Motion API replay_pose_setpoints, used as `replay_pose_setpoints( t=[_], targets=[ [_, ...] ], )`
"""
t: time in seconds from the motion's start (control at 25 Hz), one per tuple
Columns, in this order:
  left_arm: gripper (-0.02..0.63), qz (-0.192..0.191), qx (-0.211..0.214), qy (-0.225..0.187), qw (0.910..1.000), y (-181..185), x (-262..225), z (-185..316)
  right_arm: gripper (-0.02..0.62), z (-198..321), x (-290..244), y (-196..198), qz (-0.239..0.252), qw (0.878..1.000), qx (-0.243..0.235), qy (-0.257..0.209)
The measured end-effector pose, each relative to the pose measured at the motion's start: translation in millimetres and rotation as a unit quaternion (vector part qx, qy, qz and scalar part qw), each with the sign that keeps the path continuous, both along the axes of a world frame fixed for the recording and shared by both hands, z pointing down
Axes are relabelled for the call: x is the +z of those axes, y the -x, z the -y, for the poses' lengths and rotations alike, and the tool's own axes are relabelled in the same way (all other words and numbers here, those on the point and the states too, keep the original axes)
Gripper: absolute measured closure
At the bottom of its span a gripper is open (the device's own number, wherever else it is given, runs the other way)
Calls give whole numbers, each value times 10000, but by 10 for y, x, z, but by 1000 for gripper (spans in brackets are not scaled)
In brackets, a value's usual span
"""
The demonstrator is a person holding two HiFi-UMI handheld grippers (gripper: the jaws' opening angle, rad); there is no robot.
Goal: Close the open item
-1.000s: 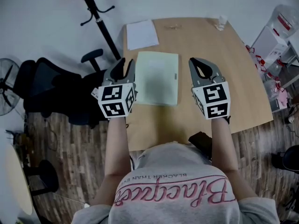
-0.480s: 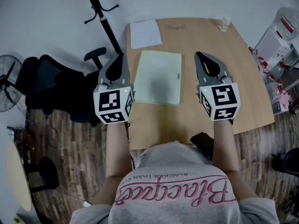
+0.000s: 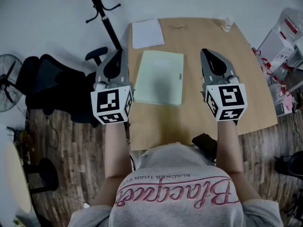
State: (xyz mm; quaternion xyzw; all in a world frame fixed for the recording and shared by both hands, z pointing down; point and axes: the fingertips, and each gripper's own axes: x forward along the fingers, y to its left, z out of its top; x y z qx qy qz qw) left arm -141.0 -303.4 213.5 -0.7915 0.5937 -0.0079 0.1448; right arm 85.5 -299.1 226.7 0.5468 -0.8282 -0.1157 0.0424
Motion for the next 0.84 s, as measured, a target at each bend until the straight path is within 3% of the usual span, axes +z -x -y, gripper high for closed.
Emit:
replay_pose_setpoints(
  t=[0.84],
  targets=[
    [591, 69, -89, -212, 9997, 57, -197, -24, 594, 31, -69, -77, 30, 9999, 144, -71]
  ],
)
